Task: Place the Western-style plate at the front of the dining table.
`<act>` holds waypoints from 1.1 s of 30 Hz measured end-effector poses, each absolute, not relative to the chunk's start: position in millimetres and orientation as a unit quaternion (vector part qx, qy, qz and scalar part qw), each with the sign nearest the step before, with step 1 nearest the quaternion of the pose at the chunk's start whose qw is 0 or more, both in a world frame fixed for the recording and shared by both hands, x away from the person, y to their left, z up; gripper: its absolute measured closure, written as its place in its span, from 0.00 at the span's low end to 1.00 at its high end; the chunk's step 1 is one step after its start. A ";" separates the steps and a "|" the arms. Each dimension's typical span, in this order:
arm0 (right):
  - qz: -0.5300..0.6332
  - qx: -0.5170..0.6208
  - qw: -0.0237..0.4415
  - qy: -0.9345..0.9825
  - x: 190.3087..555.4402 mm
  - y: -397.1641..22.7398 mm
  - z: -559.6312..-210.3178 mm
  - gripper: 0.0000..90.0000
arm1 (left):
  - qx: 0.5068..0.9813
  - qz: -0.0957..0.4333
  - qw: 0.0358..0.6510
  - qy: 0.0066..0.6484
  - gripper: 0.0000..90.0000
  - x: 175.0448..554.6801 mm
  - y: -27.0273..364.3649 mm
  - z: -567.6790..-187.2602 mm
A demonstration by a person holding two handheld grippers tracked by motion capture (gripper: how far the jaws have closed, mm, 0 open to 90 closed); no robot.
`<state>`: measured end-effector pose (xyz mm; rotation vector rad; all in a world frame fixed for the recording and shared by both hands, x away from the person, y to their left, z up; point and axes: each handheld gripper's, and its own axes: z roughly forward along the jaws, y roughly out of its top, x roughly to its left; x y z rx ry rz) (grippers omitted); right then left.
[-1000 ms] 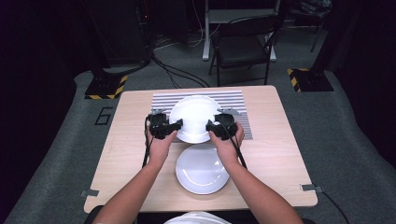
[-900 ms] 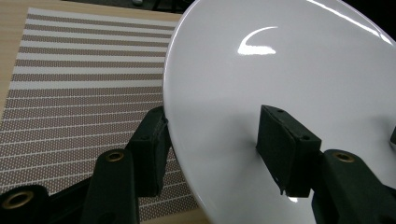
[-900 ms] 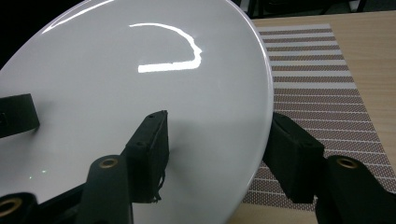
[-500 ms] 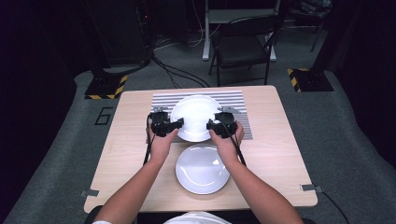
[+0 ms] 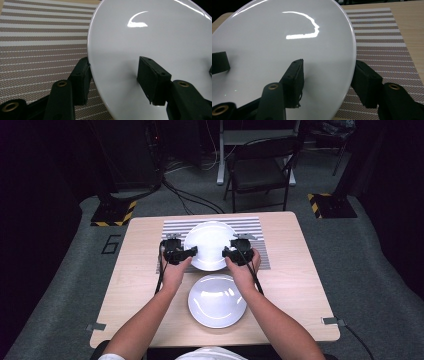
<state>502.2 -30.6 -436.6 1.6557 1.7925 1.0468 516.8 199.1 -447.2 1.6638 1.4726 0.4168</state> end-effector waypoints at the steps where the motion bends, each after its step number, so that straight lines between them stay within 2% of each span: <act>1: 0.382 0.606 0.241 0.655 503.3 -30.7 -437.5 0.50 | 0.667 0.167 0.426 0.588 0.50 517.4 199.2 -447.9; 19: 0.384 0.603 0.251 0.653 522.9 -30.9 -435.8 0.50 | 0.674 0.172 0.417 0.585 0.51 533.7 197.5 -444.0; 33: 0.377 0.611 0.238 0.653 545.7 -27.9 -446.8 0.50 | 0.676 0.176 0.406 0.589 0.53 552.0 199.7 -452.0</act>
